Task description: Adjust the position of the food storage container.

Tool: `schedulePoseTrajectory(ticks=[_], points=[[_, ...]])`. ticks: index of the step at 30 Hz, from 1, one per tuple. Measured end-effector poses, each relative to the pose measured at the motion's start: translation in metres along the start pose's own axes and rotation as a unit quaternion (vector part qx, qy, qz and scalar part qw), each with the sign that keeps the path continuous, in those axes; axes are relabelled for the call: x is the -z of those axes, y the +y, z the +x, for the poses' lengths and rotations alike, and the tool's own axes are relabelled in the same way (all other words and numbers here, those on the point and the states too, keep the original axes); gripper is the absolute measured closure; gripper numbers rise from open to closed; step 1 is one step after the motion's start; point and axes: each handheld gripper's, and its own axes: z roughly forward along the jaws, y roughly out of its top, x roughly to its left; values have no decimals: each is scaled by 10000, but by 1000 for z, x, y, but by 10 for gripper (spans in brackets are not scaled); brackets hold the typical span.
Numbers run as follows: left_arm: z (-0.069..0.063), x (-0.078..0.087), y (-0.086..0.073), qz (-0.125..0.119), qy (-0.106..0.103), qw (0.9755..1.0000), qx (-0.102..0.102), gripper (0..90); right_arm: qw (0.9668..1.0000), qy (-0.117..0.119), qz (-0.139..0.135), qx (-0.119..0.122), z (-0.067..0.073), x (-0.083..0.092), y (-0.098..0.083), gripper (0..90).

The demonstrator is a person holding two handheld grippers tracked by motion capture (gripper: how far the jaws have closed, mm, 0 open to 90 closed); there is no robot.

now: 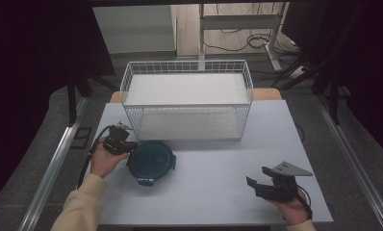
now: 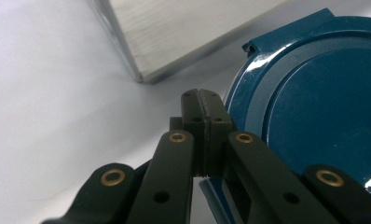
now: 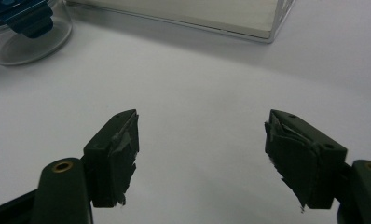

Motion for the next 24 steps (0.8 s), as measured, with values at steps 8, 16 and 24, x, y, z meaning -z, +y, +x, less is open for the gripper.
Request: schedulePoseTrajectory(ticks=[8, 16, 24], points=[[-12, -2, 2, -7, -162, 9999, -23, 900, 10000, 10, 31, -10, 0, -1, 0, 258], [-33, -5, 5, 35, -338, 9992, -204, 900, 10000, -30, 61, -47, -2, -1, -1, 257], [-51, -6, 5, 30, -521, 9982, -296, 900, 10000, -29, 67, -31, -1, -1, -1, 257]])
